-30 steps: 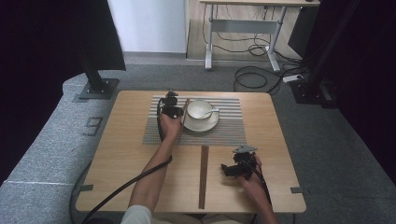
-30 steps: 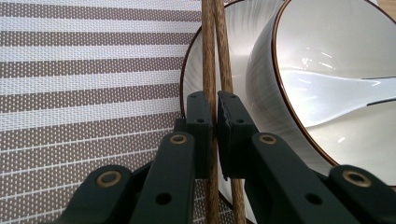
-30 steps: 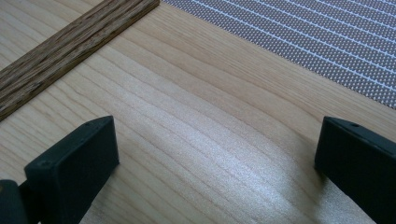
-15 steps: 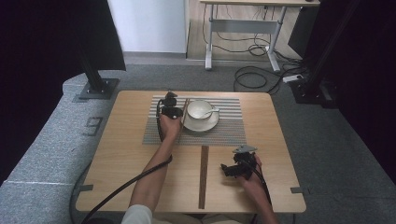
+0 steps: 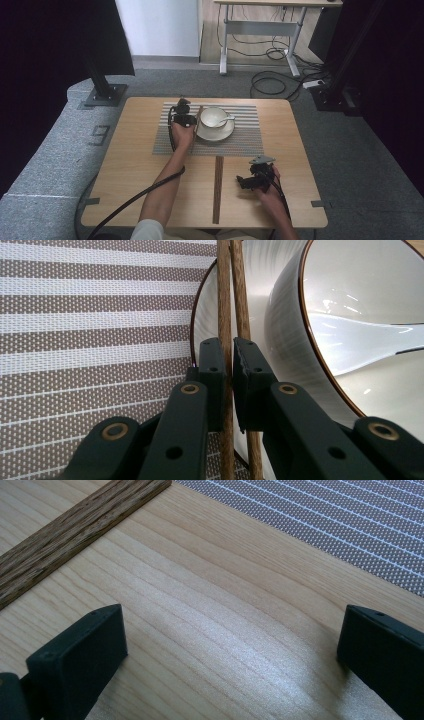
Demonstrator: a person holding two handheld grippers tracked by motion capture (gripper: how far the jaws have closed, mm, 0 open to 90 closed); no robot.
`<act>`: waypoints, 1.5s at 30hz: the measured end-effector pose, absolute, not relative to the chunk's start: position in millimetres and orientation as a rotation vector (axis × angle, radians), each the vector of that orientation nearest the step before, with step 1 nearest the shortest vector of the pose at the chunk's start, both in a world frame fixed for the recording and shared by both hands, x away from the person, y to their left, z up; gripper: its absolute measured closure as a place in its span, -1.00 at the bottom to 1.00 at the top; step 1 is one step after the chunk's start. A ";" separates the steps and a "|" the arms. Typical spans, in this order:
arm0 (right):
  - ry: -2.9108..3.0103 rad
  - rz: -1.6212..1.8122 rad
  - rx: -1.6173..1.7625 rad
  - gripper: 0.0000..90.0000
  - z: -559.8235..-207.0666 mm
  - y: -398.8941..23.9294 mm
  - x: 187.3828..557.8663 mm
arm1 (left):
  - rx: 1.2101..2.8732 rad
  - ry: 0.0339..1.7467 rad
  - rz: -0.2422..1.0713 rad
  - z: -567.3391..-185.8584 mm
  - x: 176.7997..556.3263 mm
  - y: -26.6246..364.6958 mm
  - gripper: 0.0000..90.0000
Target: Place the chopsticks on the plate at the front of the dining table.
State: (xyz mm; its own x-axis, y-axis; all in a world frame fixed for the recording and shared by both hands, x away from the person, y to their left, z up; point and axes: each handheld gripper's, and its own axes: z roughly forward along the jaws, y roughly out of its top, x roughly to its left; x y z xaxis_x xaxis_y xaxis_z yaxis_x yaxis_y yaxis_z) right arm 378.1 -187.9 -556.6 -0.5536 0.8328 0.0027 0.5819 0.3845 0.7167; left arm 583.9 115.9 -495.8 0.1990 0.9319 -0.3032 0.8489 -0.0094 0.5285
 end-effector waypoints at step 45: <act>2.291 0.969 1.229 -1.00 -556.6 -187.9 378.1 | 1.790 1.644 0.081 -494.3 579.4 113.7 0.81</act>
